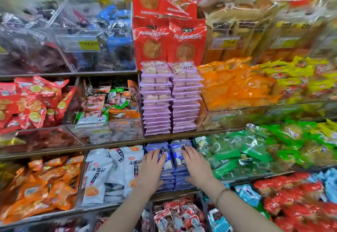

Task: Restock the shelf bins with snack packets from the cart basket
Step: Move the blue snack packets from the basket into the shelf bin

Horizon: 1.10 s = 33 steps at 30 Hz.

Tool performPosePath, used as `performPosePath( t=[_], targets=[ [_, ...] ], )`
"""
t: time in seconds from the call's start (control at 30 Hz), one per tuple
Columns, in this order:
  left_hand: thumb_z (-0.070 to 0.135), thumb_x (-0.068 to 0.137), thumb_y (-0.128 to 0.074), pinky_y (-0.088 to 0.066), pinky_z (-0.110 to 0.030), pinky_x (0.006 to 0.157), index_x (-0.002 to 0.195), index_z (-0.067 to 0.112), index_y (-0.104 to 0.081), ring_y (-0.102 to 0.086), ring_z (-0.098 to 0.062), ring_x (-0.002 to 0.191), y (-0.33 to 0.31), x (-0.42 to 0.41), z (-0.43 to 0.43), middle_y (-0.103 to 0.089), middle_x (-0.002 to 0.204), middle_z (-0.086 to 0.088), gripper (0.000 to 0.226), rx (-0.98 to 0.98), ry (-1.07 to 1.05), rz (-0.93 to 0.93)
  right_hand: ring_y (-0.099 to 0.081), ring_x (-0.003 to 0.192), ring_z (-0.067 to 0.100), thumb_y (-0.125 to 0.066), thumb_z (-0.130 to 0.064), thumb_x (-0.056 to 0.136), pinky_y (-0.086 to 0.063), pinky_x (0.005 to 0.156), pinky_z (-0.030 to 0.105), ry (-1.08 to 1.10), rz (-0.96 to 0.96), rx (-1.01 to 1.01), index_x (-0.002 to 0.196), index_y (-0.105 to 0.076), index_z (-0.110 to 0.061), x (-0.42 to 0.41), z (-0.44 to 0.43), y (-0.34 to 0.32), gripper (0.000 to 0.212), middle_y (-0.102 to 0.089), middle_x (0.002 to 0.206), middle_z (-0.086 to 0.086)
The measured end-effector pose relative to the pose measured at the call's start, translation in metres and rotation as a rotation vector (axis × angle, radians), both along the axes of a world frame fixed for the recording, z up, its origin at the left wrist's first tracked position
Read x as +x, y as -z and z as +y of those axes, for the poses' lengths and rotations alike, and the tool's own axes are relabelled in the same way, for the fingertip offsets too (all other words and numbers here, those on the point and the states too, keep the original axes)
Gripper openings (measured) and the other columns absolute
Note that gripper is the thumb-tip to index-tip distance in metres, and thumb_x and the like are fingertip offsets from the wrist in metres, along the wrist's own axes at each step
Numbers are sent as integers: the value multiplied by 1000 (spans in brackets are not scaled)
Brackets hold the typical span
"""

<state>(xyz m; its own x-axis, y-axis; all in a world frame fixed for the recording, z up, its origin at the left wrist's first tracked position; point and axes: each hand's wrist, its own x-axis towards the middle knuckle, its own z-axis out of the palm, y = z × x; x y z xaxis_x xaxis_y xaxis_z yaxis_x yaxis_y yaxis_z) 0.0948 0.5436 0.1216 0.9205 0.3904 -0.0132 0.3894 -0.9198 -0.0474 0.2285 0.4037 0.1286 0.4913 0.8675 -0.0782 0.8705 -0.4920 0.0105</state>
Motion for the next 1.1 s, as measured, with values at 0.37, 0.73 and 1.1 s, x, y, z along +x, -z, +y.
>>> performPosePath(
  t=[0.37, 0.73, 1.1],
  targets=[
    [42, 74, -75, -24, -38, 112, 148, 14, -18, -33, -28, 126, -2, 11, 3, -35, 138, -9, 97, 23, 12, -28, -27, 134, 32, -66, -43, 83, -22, 113, 45, -130, -196, -72, 149, -6, -13, 9, 3, 2, 94, -26, 146, 14],
    [52, 66, -79, -34, -34, 105, 148, 18, -19, -37, -28, 126, -9, 12, 15, -41, 135, -11, 107, -134, -24, 16, -23, 139, 27, -70, -47, 77, -9, 118, 50, -34, -157, -99, 150, -2, -18, 6, 4, -14, 104, -24, 150, 8],
    [89, 60, -47, -3, -44, 119, 153, 11, -3, -7, -25, 147, -7, 8, 3, -3, 161, -8, 129, -3, 78, 19, -53, 97, 5, -51, -20, 93, -42, 83, 16, 359, 790, 604, 124, -50, -16, -63, -62, 12, 31, -50, 117, -1]
  ],
)
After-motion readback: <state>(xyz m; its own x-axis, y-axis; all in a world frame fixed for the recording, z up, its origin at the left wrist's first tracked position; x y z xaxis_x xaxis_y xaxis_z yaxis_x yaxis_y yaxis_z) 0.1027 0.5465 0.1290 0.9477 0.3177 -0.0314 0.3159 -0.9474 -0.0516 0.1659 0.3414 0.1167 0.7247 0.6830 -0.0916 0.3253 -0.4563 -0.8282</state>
